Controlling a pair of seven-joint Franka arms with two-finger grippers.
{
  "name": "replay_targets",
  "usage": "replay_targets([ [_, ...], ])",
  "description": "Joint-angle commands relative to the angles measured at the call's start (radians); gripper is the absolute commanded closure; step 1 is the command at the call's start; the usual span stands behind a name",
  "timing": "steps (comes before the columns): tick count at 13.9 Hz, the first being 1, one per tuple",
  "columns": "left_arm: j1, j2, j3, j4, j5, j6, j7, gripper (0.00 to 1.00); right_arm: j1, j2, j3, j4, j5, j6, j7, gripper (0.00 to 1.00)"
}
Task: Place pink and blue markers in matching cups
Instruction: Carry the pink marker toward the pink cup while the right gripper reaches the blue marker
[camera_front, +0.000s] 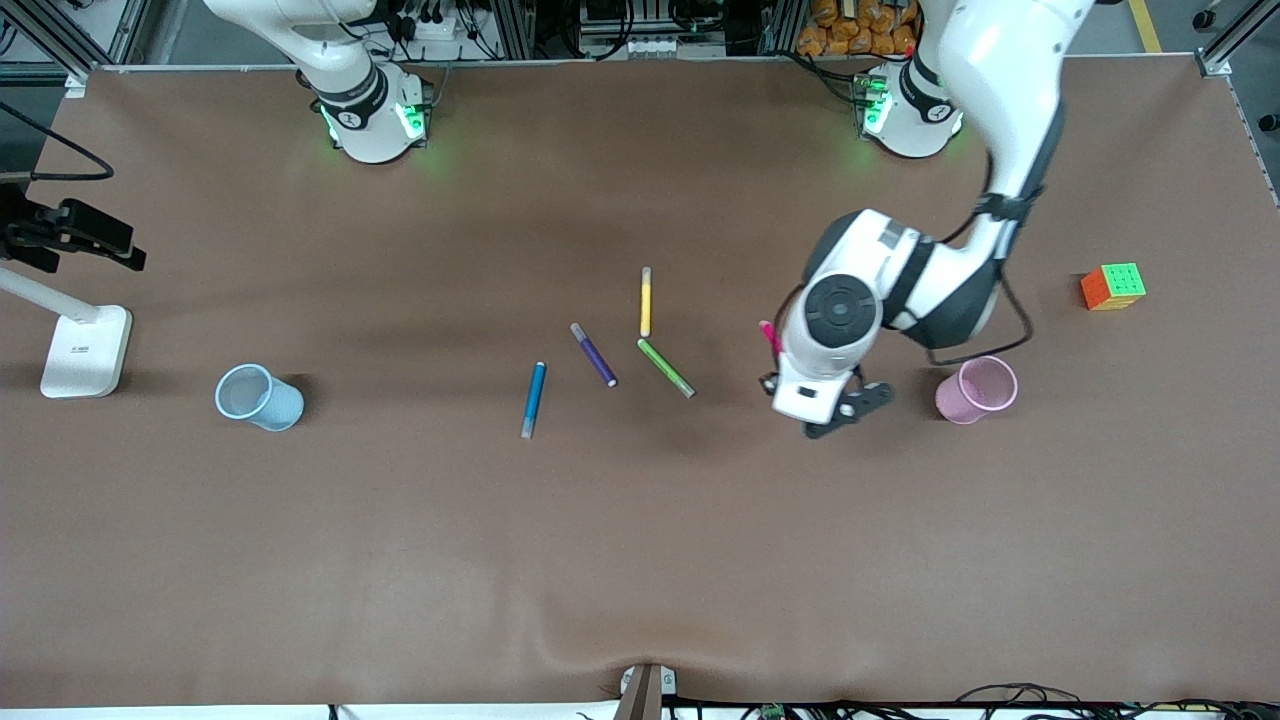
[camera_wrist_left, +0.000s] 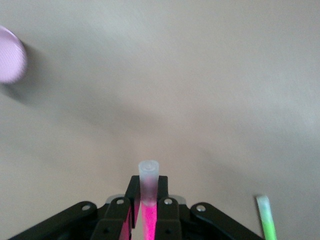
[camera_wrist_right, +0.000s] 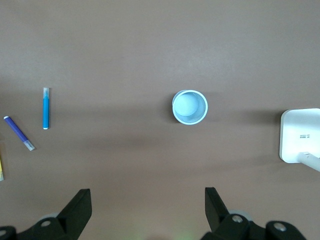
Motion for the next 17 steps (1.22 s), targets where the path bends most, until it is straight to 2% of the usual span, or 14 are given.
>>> replay_targets([
  [1, 0.06, -0.055, -0.007, -0.031, 0.116, -0.009, 0.052, 1.0, -0.005, 0.015, 0.002, 0.021, 0.009, -0.006, 0.007, 0.0],
  [4, 0.123, -0.099, -0.009, -0.069, 0.243, 0.011, 0.118, 1.0, -0.004, 0.018, 0.002, 0.012, 0.02, -0.018, 0.007, 0.0],
  [7, 0.227, -0.205, -0.015, -0.224, 0.322, 0.201, 0.239, 1.0, 0.048, 0.127, 0.004, 0.016, 0.032, -0.004, 0.007, 0.0],
  [10, 0.304, -0.265, -0.015, -0.278, 0.325, 0.276, 0.368, 1.0, 0.093, 0.231, 0.004, 0.023, 0.066, 0.028, 0.007, 0.0],
  [12, 0.32, -0.305, -0.014, -0.347, 0.445, 0.359, 0.37, 1.0, 0.16, 0.279, 0.004, 0.023, 0.066, 0.082, 0.009, 0.0],
  [13, 0.364, -0.307, -0.015, -0.381, 0.495, 0.429, 0.366, 1.0, 0.188, 0.3, 0.002, 0.023, 0.066, 0.137, 0.015, 0.0],
  [17, 0.427, -0.298, -0.014, -0.47, 0.54, 0.632, 0.367, 1.0, 0.269, 0.412, 0.004, 0.021, 0.072, 0.313, 0.09, 0.0],
])
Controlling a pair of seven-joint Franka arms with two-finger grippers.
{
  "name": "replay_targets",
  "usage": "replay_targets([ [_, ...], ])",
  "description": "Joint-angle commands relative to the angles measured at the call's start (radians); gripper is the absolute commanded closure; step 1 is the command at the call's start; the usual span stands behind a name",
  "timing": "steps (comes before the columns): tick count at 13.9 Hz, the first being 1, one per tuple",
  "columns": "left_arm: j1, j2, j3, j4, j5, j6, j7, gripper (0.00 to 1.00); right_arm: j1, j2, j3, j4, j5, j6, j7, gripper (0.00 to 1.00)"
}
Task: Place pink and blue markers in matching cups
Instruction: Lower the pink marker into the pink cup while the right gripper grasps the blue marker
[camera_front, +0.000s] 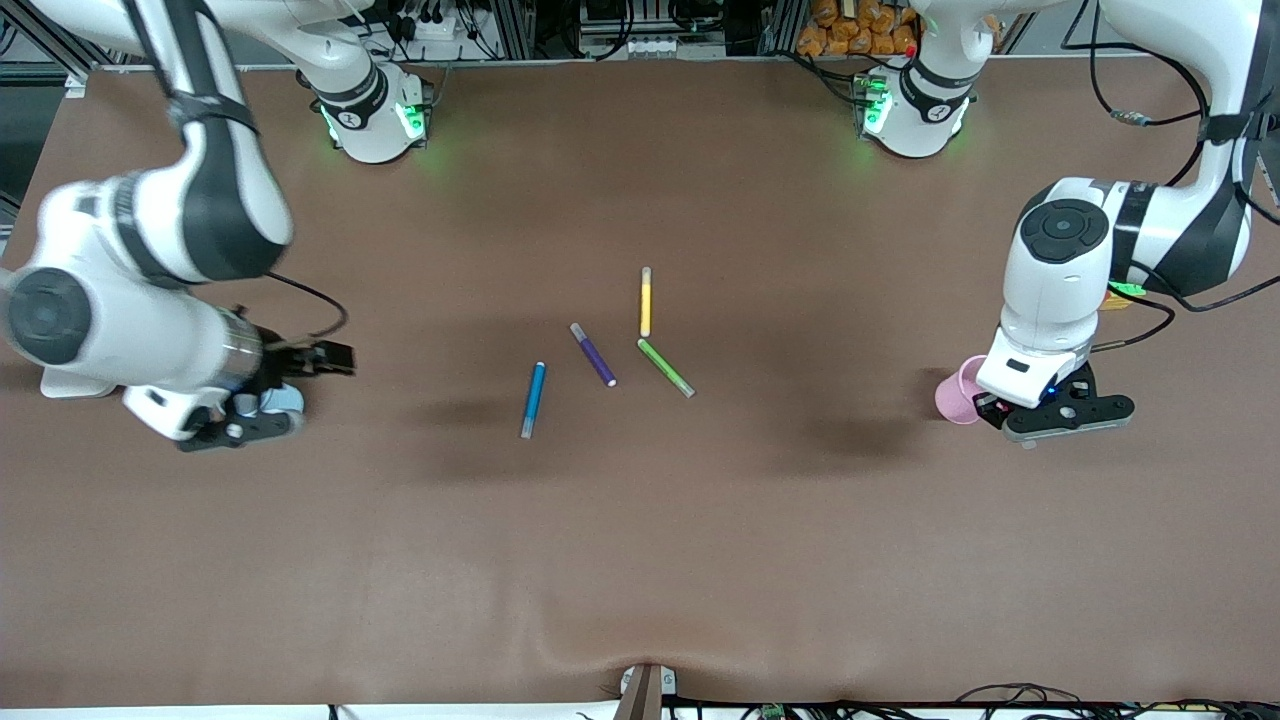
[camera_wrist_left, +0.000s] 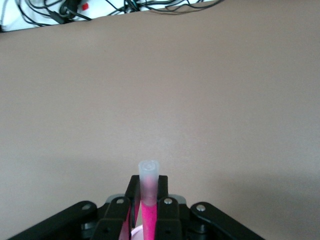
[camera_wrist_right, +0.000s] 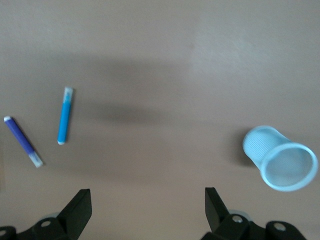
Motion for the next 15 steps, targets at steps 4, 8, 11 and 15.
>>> replay_targets([
  [4, 0.053, -0.034, -0.01, -0.132, 0.062, 0.153, -0.012, 1.0, 0.141, 0.199, -0.011, 0.024, 0.007, 0.254, 0.204, 0.0],
  [8, 0.053, -0.036, -0.01, -0.173, 0.065, 0.178, -0.043, 1.0, 0.239, 0.313, -0.011, 0.019, 0.001, 0.449, 0.35, 0.0],
  [11, 0.055, -0.054, -0.01, -0.207, 0.066, 0.178, -0.043, 1.0, 0.282, 0.368, -0.011, 0.018, -0.002, 0.505, 0.398, 0.0],
  [15, 0.064, -0.054, -0.008, -0.209, 0.066, 0.178, -0.041, 0.98, 0.296, 0.41, -0.011, -0.054, -0.004, 0.648, 0.382, 0.0],
])
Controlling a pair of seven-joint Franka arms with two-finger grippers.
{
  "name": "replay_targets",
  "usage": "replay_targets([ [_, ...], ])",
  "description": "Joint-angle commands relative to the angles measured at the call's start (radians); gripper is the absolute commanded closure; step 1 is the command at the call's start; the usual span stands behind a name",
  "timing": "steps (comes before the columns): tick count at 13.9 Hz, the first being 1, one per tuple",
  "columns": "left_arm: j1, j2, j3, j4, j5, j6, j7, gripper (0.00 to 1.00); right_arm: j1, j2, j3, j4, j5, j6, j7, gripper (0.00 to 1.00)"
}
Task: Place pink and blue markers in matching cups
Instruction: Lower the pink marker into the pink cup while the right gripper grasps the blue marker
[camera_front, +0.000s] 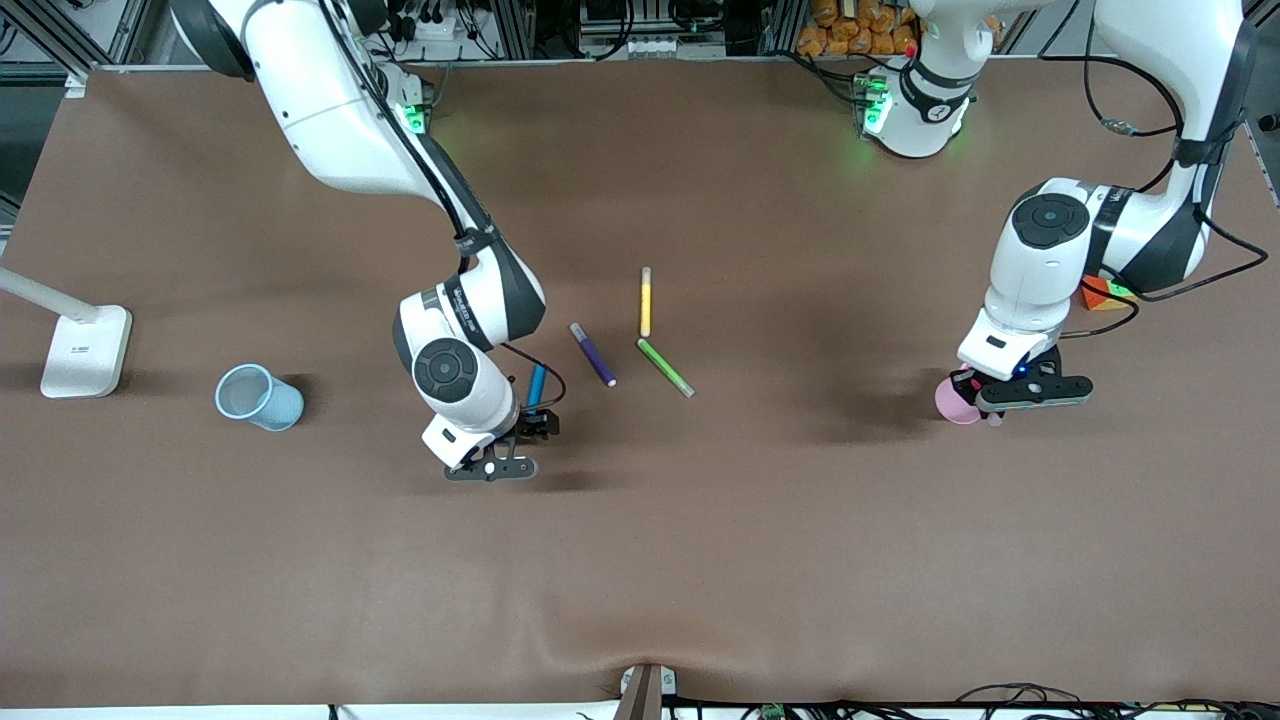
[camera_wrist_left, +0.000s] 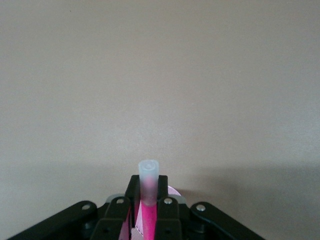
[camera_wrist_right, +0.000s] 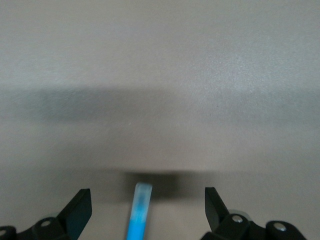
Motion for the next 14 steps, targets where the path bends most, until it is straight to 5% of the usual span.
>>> replay_targets([
  [1, 0.025, -0.035, -0.006, -0.03, 0.034, 0.015, -0.029, 0.59, 0.033, 0.016, -0.007, -0.045, -0.004, 0.076, 0.003, 0.0],
  [2, 0.025, -0.032, -0.006, -0.026, 0.034, 0.015, -0.025, 0.01, 0.034, 0.017, -0.007, -0.047, -0.004, 0.073, 0.009, 0.0],
  [14, 0.014, -0.012, -0.042, 0.137, 0.016, -0.003, -0.018, 0.0, 0.045, -0.012, -0.007, -0.082, -0.002, 0.019, 0.017, 0.0],
])
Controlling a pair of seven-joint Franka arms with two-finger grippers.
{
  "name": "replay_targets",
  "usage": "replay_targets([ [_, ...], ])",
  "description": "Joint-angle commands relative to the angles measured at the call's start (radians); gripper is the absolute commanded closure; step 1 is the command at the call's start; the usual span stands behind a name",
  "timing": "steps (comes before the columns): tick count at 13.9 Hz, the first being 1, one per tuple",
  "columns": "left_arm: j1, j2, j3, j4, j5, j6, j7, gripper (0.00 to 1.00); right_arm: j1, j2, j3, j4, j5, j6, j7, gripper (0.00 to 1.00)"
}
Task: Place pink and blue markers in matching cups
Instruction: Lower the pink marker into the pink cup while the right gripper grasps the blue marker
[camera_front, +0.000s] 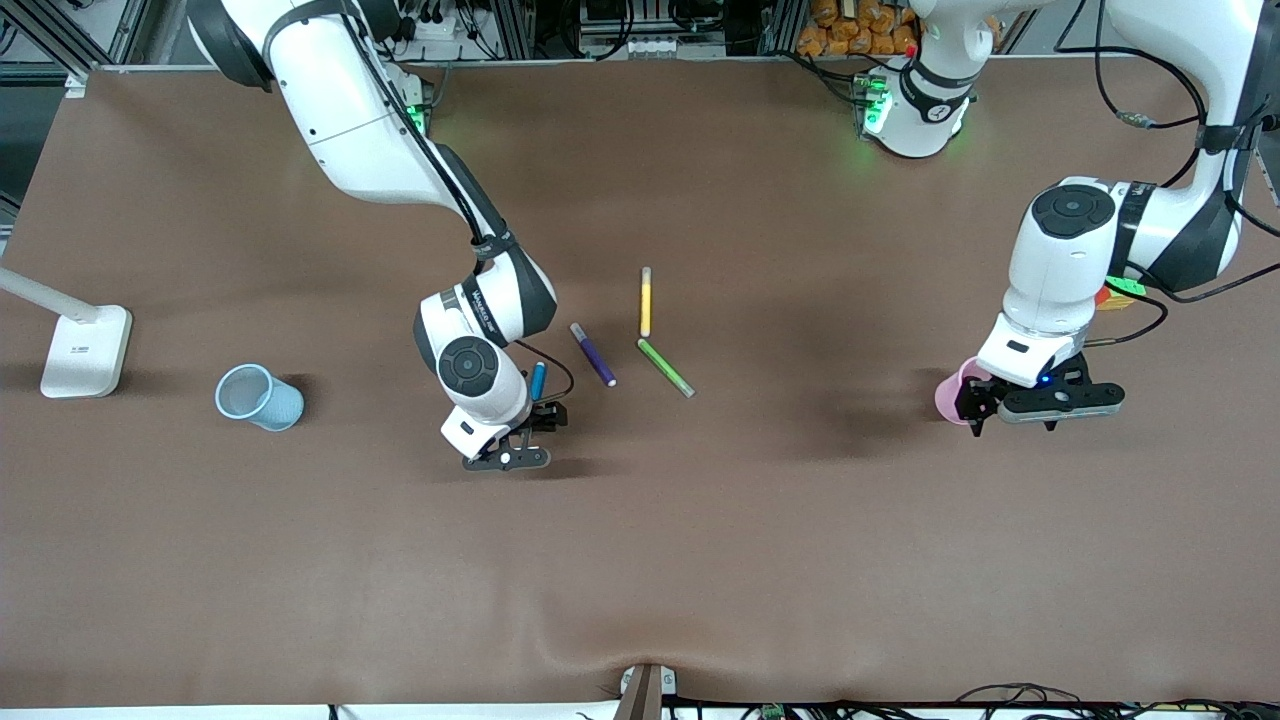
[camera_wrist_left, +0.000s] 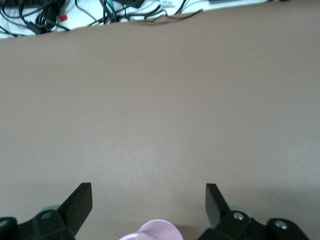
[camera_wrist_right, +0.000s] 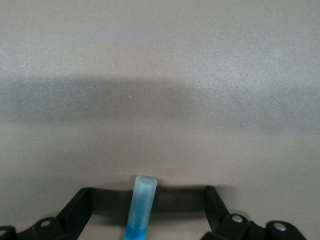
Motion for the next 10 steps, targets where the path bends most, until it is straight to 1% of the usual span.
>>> replay_targets([
  [1, 0.001, 0.002, -0.018, 0.056, 0.016, -0.029, -0.018, 0.0, 0.013, -0.03, -0.005, -0.038, -0.001, -0.007, 0.017, 0.0],
  [3, 0.001, 0.027, -0.035, 0.121, 0.016, -0.078, -0.017, 0.0, 0.015, -0.03, -0.005, -0.038, -0.001, -0.007, 0.02, 0.0],
  [4, -0.001, 0.035, -0.046, 0.142, 0.016, -0.095, -0.017, 0.0, 0.013, -0.033, -0.005, -0.038, -0.001, -0.007, 0.02, 0.21],
  [6, -0.001, 0.041, -0.069, 0.175, 0.014, -0.133, -0.017, 0.0, 0.013, -0.041, -0.005, -0.038, -0.001, -0.01, 0.014, 0.85],
  [7, -0.001, 0.042, -0.08, 0.195, 0.014, -0.159, -0.017, 0.0, 0.009, -0.046, -0.005, -0.038, -0.001, -0.033, 0.007, 1.0],
  [9, -0.001, 0.044, -0.089, 0.227, -0.006, -0.192, 0.014, 0.0, 0.007, -0.061, -0.005, -0.037, -0.001, -0.052, 0.005, 1.0],
  [10, 0.001, 0.05, -0.088, 0.25, -0.05, -0.193, 0.072, 0.0, 0.007, -0.069, -0.005, -0.037, -0.001, -0.063, 0.005, 1.0],
])
